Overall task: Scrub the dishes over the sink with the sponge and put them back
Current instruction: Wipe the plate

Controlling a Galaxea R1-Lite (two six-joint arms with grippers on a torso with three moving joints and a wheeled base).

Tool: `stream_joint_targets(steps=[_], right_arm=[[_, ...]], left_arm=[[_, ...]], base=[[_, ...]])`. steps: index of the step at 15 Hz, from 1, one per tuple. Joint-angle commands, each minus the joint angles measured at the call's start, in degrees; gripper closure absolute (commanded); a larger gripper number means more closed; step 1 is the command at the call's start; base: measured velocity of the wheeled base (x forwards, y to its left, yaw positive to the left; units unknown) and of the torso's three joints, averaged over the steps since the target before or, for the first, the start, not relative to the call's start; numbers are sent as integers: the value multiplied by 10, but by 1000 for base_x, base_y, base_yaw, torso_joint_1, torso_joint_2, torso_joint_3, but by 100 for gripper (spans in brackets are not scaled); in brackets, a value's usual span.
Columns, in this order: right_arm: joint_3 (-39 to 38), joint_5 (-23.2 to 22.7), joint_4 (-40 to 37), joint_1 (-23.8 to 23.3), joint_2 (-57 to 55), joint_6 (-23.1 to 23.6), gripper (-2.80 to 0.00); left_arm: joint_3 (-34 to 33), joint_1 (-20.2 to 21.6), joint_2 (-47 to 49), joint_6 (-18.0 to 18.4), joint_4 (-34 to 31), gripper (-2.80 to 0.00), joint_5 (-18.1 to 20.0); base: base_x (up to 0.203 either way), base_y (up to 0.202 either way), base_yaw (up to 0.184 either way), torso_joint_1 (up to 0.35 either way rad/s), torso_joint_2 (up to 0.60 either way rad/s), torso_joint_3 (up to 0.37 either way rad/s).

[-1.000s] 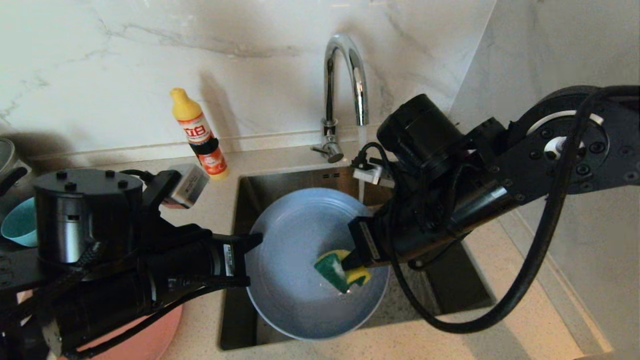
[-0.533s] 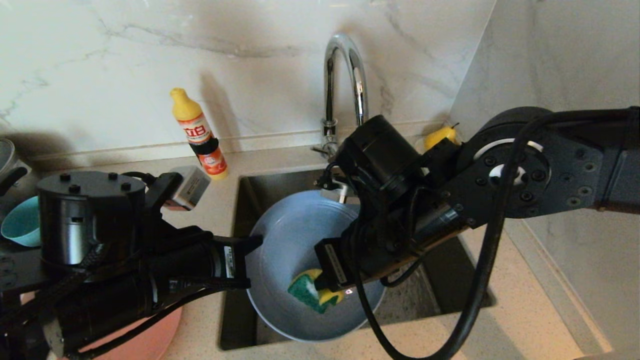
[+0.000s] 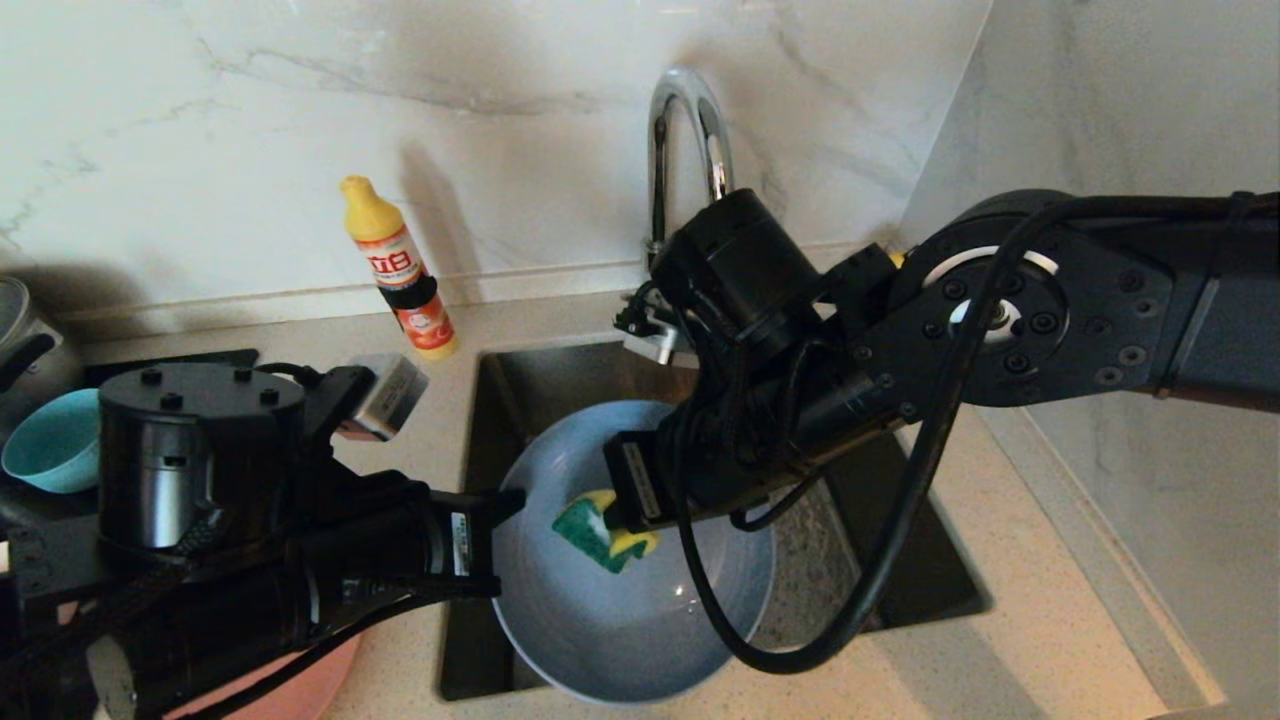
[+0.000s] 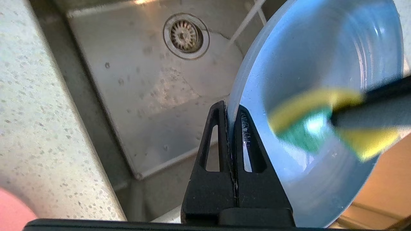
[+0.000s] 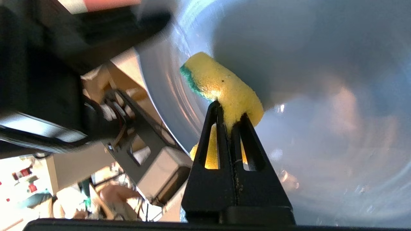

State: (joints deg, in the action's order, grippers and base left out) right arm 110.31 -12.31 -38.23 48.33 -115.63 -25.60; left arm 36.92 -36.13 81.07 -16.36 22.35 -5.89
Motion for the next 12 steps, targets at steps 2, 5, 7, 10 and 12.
stream_joint_targets(steps=[2,5,7,10,12], right_arm=[[3,0,9,-18,10,-1,0],[1,0,2,-49,20,0,0],[-4,1,-19,-61,28,1,0],[-13,1,-63,-65,35,2,0],[-28,0,-71,-65,47,4,0]], left_arm=[[-9,0,-4,-1,2,0,0],[-8,1,-9,-1,2,0,-1],[-4,1,-10,-1,2,0,-1],[3,1,-16,-1,2,0,-1],[5,2,-17,-2,2,0,-1]], base=[[0,0,0,0,0,0],[0,0,0,0,0,0],[0,0,0,0,0,0],[0,0,0,0,0,0],[0,0,0,0,0,0]])
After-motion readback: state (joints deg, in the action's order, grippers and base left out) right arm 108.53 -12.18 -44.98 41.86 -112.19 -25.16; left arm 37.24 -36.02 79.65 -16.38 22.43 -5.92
